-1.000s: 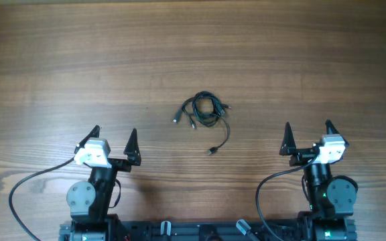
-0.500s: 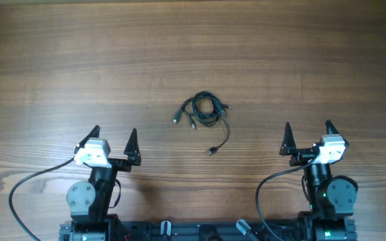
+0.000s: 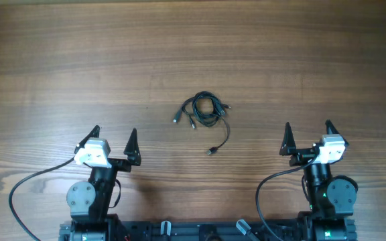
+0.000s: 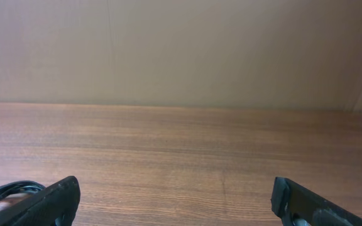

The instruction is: Untangle cables

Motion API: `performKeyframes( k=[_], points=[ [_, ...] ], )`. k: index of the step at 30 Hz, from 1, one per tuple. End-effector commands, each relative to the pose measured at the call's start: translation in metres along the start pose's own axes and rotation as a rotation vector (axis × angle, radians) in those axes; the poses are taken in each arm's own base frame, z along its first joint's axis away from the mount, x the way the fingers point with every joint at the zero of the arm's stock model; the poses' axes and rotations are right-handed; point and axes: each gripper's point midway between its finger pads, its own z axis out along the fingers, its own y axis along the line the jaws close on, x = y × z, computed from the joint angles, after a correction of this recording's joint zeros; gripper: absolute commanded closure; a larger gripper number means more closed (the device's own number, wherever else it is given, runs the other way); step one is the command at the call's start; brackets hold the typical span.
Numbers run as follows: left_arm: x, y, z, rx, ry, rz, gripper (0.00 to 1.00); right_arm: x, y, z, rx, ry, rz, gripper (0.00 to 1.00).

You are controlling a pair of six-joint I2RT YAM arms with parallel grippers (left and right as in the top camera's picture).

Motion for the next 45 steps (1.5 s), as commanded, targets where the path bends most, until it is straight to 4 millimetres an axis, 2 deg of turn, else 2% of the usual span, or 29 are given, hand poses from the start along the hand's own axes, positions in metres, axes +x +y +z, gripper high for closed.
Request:
performKeyframes(
  k=[1,19,24,28,32,35,39,43,45],
  points=[
    [0.002,-0.002,0.0,0.014,0.004,0.019,0.0,-0.003,0.001,-0.001,-0.009,-0.012,-0.014,0.0],
    [0.002,-0.002,0.0,0.014,0.003,0.019,0.0,-0.003,0.0,-0.001,-0.001,-0.013,-0.016,0.0],
    [-0.004,-0.003,0.0,0.018,-0.021,-0.006,0.0,-0.002,0.0,0.0,-0.001,-0.009,0.122,0.0],
    [-0.003,-0.001,-0.003,-0.004,0.017,-0.064,0.0,0.007,-0.004,0.002,0.024,0.068,0.147,0.0],
    [-0.009,0.009,-0.011,-0.089,0.104,-0.077,0.0,0.001,-0.004,0.007,0.028,0.186,0.161,0.0],
    [-0.012,0.009,-0.011,-0.11,0.19,-0.093,0.0,-0.001,0.009,0.018,-0.041,0.276,0.176,0.0],
    [-0.013,0.011,0.002,-0.143,0.364,-0.138,0.0,0.012,0.016,0.034,-0.065,0.494,0.218,0.0],
    [-0.024,0.004,0.037,-0.119,0.571,-0.185,0.0,0.03,0.016,0.046,-0.047,0.764,0.233,0.0],
    [-0.034,-0.004,0.055,-0.091,0.662,-0.208,0.0,0.03,0.016,0.053,-0.041,0.847,0.241,0.0]
  ],
)
